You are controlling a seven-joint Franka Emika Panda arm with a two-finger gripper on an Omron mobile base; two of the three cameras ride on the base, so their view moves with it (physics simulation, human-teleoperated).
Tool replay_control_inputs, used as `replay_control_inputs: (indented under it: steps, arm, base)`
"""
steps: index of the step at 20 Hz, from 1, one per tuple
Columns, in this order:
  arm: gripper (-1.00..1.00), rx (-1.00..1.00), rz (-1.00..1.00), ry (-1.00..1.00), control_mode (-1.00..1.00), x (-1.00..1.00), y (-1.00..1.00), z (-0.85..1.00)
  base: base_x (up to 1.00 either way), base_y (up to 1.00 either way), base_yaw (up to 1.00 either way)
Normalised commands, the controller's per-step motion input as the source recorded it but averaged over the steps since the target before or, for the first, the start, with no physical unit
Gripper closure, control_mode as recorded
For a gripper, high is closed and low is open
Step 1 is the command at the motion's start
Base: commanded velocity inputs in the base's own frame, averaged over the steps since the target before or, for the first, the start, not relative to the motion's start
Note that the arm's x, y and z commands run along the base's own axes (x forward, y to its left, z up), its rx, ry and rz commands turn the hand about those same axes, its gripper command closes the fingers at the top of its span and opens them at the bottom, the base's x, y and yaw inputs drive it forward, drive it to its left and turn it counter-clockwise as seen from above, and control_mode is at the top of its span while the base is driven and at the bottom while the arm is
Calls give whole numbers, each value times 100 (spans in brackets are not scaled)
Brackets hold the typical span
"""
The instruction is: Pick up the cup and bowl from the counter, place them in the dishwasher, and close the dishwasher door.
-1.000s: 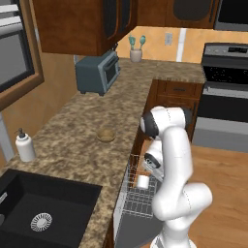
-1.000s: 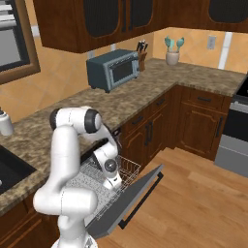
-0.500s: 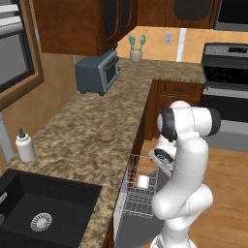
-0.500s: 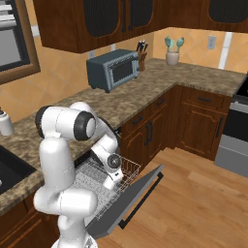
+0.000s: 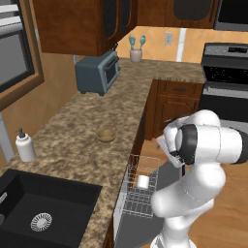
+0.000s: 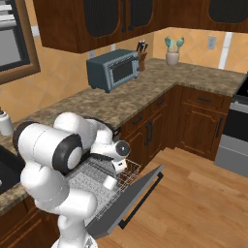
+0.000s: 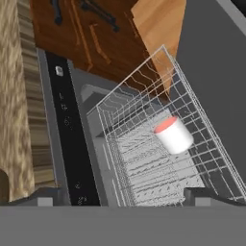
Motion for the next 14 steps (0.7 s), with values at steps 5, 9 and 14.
replay_control_inputs:
  steps: [5, 9, 14]
  arm:
    - [-100, 4, 13, 21, -100, 0, 12, 100]
    - [-100, 0, 20, 18, -100, -4, 59, 100]
    - [-100, -1, 22, 13, -100, 0, 97, 45]
  base:
    - [0, 0, 0]
    - [0, 0, 0]
    - [0, 0, 0]
